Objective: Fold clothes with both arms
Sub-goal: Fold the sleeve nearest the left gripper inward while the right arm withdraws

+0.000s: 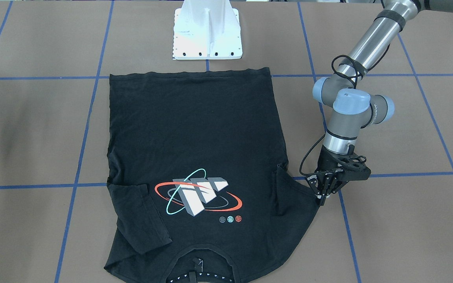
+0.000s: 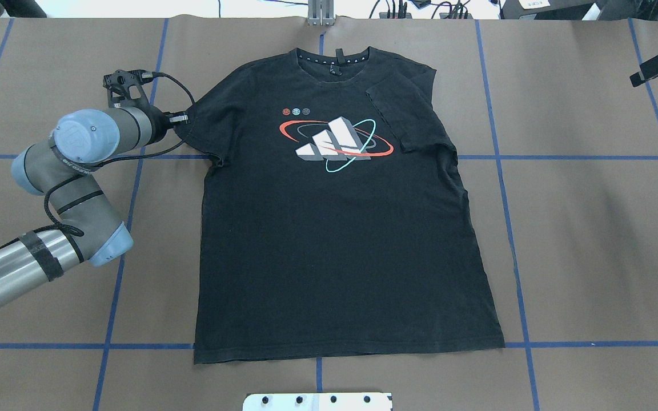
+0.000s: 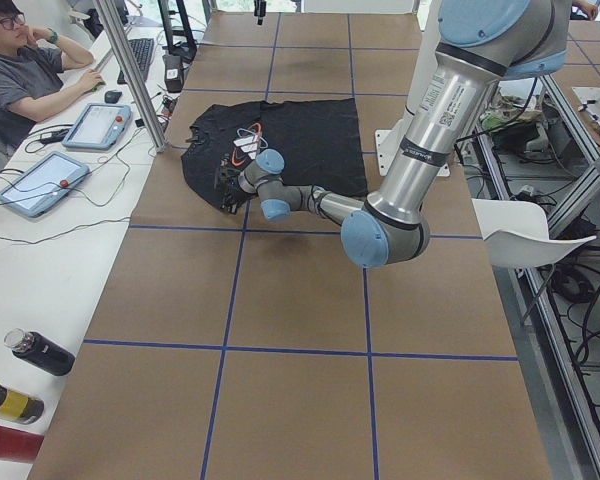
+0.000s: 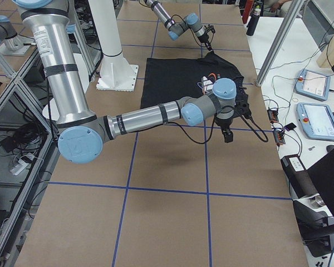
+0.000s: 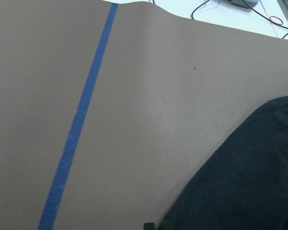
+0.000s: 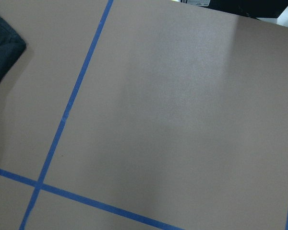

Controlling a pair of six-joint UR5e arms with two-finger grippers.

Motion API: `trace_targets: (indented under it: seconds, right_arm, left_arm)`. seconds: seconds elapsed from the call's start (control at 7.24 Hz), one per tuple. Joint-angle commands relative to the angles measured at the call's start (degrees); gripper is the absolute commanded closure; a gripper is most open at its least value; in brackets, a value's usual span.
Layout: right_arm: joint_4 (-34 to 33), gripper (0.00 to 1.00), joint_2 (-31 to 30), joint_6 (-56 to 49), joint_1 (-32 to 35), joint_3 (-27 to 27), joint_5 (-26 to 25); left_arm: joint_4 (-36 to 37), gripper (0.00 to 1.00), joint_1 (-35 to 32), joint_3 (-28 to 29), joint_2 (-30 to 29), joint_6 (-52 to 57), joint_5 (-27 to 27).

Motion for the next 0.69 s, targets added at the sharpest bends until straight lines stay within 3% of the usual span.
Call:
trace_targets:
  seconds: [0.0,0.14,0.41,0.55]
  right_arm:
    - [0.00,0.00,0.09,0.14,0.00,0.00,-0.07]
    - [0.00,0.00,0.00,0.23,0.00,-0.09,-0.07]
    - [0.00,0.00,0.00,0.23,0.00,-0.09,-0.16]
    - [0.00,0.00,0.00,0.31,0.00,-0.09,-0.16]
  left_arm:
    - [0.57,1.00,-0.09,-1.23,-0.36,0.29,-0.20]
    - [1.01,1.00,-0.09,-1.23,-0.97,0.30,-0.20]
    - [14.40,1.00,0.00,-2.02,-8.59,0.12,0.15]
    - [17.33,1.00,0.00,-1.94,-10.80,0.12,0.15]
